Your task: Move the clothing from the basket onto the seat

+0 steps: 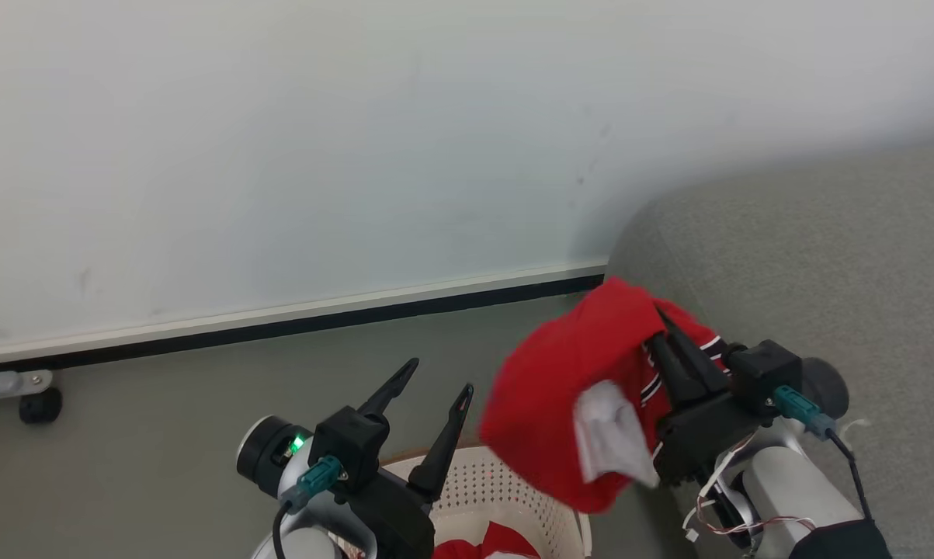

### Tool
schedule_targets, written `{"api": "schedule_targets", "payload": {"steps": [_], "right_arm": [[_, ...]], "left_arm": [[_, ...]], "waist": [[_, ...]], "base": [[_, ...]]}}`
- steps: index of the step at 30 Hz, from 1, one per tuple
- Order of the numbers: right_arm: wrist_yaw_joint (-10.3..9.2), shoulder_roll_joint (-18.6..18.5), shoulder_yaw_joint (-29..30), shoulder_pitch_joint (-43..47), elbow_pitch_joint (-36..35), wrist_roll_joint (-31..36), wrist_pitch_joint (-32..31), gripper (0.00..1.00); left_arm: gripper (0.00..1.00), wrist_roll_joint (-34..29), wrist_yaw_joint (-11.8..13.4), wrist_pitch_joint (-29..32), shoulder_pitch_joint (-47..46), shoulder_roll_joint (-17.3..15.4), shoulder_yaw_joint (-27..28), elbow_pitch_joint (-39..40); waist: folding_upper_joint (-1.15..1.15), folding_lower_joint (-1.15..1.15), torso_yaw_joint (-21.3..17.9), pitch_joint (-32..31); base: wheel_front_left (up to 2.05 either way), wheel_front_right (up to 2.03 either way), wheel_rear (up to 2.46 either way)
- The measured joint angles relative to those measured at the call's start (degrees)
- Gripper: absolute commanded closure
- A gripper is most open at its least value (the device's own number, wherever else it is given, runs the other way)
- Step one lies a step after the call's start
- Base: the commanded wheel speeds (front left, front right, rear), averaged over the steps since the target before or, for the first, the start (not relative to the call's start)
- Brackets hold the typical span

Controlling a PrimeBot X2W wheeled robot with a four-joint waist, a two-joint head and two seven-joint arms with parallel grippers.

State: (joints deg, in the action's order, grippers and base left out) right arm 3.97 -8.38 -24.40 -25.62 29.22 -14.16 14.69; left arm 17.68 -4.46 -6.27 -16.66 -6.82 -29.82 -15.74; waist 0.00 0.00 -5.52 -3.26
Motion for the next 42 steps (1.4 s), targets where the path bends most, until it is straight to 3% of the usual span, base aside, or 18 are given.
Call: {"api": "schedule_targets", "payload": {"steps": [18, 34, 42], "right_arm": [[-2.71, -7.2, 4.0, 3.4, -10.0, 1.2, 0.0, 1.0], [-3.53, -8.0, 5.0, 6.1, -13.2, 1.1, 0.0, 1.0], [-4.0, -8.3, 6.2, 6.4, -12.5, 0.3, 0.0, 1.0]], "left_arm": [[0.0, 0.0, -0.2, -3.5, 7.3, 0.1, -3.9, -0.4], [0.0, 0.3, -0.2, -4.9, 7.9, 1.5, -5.5, -0.2], [0.0, -0.1, -0.2, -4.9, 7.6, 1.6, -6.4, -0.1]], "waist": [[0.0, 0.0, -10.1, -0.4], [0.0, 0.0, -20.0, 0.4], [0.0, 0.0, -22.1, 2.3]], "base": [[0.0, 0.0, 0.0], [0.0, 0.0, 0.0], [0.0, 0.0, 0.0]]}}
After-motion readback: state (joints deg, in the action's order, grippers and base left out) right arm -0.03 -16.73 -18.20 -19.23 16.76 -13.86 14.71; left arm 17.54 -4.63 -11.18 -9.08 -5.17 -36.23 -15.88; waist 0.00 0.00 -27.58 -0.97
